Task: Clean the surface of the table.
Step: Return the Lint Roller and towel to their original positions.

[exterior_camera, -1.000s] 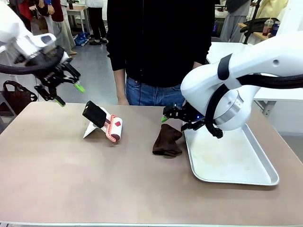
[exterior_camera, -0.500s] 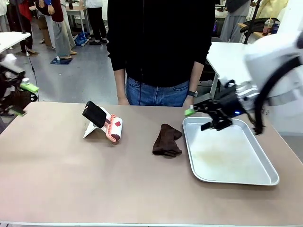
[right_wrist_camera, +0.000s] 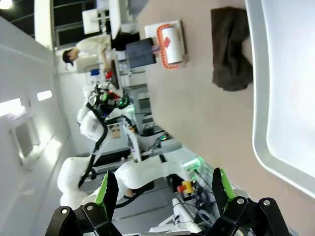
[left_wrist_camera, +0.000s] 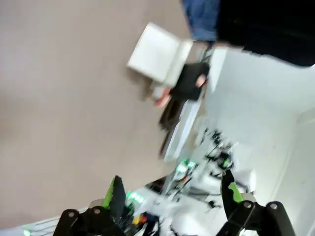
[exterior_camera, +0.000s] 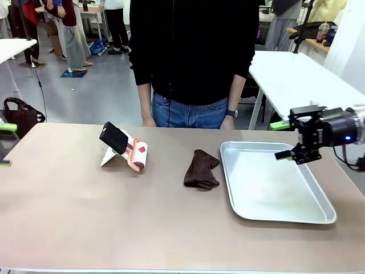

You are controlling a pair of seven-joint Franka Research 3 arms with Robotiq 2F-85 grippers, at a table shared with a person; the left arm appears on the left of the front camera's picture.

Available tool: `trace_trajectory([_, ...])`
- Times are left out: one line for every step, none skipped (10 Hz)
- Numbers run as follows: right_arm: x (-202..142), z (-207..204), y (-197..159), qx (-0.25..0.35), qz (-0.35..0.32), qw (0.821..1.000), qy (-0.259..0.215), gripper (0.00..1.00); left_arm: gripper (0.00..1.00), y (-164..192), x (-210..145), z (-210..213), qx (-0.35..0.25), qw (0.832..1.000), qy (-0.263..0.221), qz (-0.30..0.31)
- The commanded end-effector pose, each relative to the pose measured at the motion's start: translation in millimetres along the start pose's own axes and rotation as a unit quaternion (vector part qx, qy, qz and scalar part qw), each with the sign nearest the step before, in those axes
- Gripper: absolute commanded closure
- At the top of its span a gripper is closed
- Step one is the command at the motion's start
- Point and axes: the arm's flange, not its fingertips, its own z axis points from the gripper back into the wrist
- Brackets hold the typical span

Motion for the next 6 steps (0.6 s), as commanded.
trace_trajectory([-18.2,7.3,-18.8,0.022,0.005,1.000,0.013,0.00,0.00,-8.1,-28.1,-55.2,-0.053,0.998,-0.021,-0.008])
trace_trajectory([-20.7,10.5,-25.4,0.051,0.024,0.998,0.040,0.00,0.00,-18.7,-28.3,-75.8,-0.071,0.997,-0.013,-0.020])
trace_trajectory([-1.7,7.9,-4.7,0.014,-0.008,1.000,0.007,0.00,0.00,-27.4,-26.8,-91.5,-0.069,0.992,0.071,-0.075])
trace_trajectory([-1.7,7.9,-4.7,0.014,-0.008,1.000,0.007,0.00,0.00,-26.9,7.2,-35.8,-0.055,0.998,-0.015,0.003])
trace_trajectory([-1.7,7.9,-4.7,0.014,-0.008,1.000,0.007,0.00,0.00,-26.9,7.2,-35.8,-0.055,0.998,-0.015,0.003])
trace_trajectory([-1.7,7.9,-4.7,0.014,-0.008,1.000,0.007,0.00,0.00,-26.9,7.2,-35.8,-0.055,0.998,-0.015,0.003])
